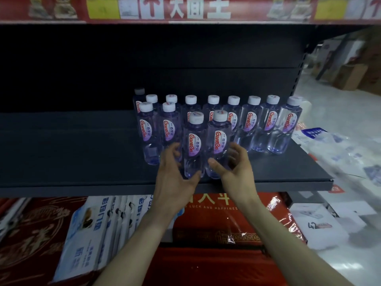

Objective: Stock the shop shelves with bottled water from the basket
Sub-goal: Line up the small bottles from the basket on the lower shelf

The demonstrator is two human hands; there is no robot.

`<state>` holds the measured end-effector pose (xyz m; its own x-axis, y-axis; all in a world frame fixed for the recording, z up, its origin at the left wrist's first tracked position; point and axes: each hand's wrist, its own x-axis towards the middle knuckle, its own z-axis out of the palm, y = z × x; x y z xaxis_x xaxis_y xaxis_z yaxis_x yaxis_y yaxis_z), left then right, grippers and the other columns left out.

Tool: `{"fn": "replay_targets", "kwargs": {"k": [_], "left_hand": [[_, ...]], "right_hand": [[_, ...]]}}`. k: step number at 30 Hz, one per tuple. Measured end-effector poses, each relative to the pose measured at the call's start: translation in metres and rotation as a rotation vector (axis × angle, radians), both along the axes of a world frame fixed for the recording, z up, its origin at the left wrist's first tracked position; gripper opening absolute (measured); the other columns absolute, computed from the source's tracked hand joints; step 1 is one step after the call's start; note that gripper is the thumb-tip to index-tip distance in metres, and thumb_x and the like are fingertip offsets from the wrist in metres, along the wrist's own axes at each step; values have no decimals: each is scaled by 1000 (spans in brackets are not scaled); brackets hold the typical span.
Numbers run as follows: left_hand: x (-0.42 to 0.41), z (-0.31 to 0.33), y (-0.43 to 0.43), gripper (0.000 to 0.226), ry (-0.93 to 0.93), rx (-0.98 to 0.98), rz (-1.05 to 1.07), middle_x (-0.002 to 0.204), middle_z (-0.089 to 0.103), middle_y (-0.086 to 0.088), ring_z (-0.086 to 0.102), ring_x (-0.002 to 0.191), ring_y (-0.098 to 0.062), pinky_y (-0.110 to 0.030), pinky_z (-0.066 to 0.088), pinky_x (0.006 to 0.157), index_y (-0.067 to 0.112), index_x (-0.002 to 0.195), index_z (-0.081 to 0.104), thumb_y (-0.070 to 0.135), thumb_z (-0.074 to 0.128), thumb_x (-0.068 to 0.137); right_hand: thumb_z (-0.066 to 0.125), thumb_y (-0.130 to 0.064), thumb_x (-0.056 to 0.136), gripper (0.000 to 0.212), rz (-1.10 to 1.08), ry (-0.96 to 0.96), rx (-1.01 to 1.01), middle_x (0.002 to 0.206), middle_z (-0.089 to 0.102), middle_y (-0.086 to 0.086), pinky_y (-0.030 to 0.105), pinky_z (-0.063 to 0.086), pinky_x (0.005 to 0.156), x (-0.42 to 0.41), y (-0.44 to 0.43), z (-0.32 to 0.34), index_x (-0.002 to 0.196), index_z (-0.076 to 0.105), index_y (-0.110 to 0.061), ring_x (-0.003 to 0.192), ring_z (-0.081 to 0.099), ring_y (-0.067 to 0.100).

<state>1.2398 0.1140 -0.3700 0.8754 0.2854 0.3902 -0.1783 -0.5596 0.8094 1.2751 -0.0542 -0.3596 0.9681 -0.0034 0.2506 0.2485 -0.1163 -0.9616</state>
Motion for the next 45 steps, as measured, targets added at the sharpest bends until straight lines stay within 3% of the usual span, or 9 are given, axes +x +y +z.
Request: {"fn": "replay_targets", "kwargs": {"k": [4, 9, 14, 18, 22, 29, 32, 38, 45], "left_hand": [[-1, -2, -6, 58, 36, 55, 74, 98, 57, 12, 61, 82, -3, -35, 58, 74, 35, 118, 39, 39, 85, 83], [8, -7, -7, 37, 28, 129, 95, 85, 58, 11, 62, 78, -7, -43, 58, 75, 34, 106, 42, 36, 76, 93], [19, -17, -9, 35, 40, 189, 104, 95, 58, 10, 63, 89, -15, -35, 52, 77, 31, 113, 43, 30, 73, 96], [23, -19, -6, 46, 39, 151, 86, 118, 63, 5, 64, 101, -14, -35, 54, 85, 25, 132, 47, 30, 75, 95], [24, -17, -6, 49, 30, 116, 114, 128, 63, 5, 65, 105, -16, -36, 55, 90, 24, 139, 50, 31, 73, 96], [19, -17, -12, 65, 20, 93, 140, 136, 61, -5, 68, 90, -12, -37, 57, 94, 27, 153, 41, 33, 71, 96], [19, -18, -13, 72, 45, 134, 123, 138, 59, -7, 66, 80, -5, -36, 58, 93, 28, 161, 33, 34, 68, 98], [22, -24, -12, 80, 61, 182, 118, 155, 40, 2, 66, 105, -18, -39, 55, 102, 29, 165, 23, 34, 67, 98], [18, -29, -13, 78, 77, 181, 108, 152, 44, 4, 62, 115, -20, -42, 55, 102, 32, 164, 24, 36, 64, 97]], "right_hand": [[83, -27, 88, 55, -52, -18, -230, 115, 63, -20, 29, 58, 91, -4, -9, -10, 127, 44, -32, 105, 63, -3], [85, -28, 87, 52, -85, -31, -283, 111, 67, -15, 7, 51, 82, 3, -8, -12, 122, 47, -32, 98, 63, -7], [85, -30, 86, 55, -111, -65, -343, 110, 65, -13, -1, 44, 75, 17, -5, -14, 129, 54, -20, 95, 63, 1], [85, -31, 86, 57, -126, -77, -357, 108, 64, -16, 18, 55, 87, 26, -2, -17, 133, 54, -19, 93, 63, -1], [85, -31, 86, 57, -137, -81, -381, 106, 62, -20, 20, 55, 86, 30, 2, -16, 132, 54, -20, 89, 61, -5], [81, -43, 87, 57, -195, -52, -480, 121, 70, -14, 44, 59, 90, 34, 3, -15, 133, 51, -28, 107, 70, 12], [73, -56, 89, 57, -253, -36, -594, 124, 68, -18, 40, 55, 86, 32, 6, -14, 135, 46, -36, 111, 67, 12], [64, -68, 88, 56, -329, -10, -632, 124, 68, -22, 34, 47, 77, 33, 11, -19, 133, 45, -42, 111, 67, 10], [61, -69, 89, 55, -324, -12, -640, 125, 68, -23, 32, 42, 77, 32, 11, -21, 134, 46, -41, 115, 65, 9]]}}
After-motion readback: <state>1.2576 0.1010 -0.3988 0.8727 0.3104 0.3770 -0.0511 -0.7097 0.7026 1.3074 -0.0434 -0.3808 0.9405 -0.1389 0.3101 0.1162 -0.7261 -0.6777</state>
